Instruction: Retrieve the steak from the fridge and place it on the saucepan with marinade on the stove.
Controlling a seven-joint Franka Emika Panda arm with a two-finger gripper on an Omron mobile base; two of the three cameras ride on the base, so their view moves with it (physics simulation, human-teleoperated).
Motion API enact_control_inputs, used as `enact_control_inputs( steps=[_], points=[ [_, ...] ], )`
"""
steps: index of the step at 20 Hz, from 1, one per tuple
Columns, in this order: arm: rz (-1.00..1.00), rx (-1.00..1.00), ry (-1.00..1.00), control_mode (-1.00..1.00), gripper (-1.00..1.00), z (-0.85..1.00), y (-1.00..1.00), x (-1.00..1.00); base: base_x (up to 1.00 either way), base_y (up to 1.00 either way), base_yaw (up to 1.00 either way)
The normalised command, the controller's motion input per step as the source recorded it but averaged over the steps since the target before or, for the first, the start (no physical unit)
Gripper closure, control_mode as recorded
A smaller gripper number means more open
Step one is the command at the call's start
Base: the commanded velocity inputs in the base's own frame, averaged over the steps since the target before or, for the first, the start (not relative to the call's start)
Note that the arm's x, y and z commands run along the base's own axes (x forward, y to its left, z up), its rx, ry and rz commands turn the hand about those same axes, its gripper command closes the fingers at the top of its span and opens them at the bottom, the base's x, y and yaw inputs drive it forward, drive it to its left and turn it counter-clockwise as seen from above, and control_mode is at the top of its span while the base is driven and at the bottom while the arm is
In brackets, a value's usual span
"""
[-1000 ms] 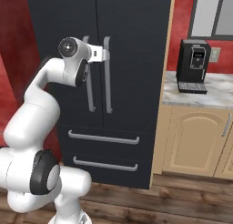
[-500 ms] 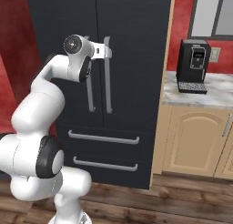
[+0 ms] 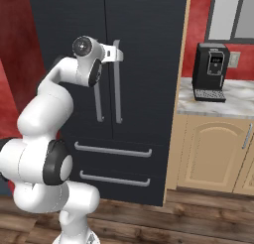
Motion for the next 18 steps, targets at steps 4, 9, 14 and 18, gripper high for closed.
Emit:
enact_control_inputs(
  steps=[4,9,14,18],
  points=[
    [0.00,0.00,0.00,-1.00,-1.00,-0.01,-0.01,0.21,0.00,0.00,0.00],
    [0.00,0.00,0.00,-1.00,-1.00,0.00,0.00,0.17,0.00,0.00,0.00],
    [0.00,0.00,0.00,-1.00,-1.00,0.00,0.00,0.24,0.00,0.00,0.00],
    [0.00,0.00,0.00,-1.00,-1.00,0.00,0.00,0.32,0.00,0.00,0.00]
  ],
)
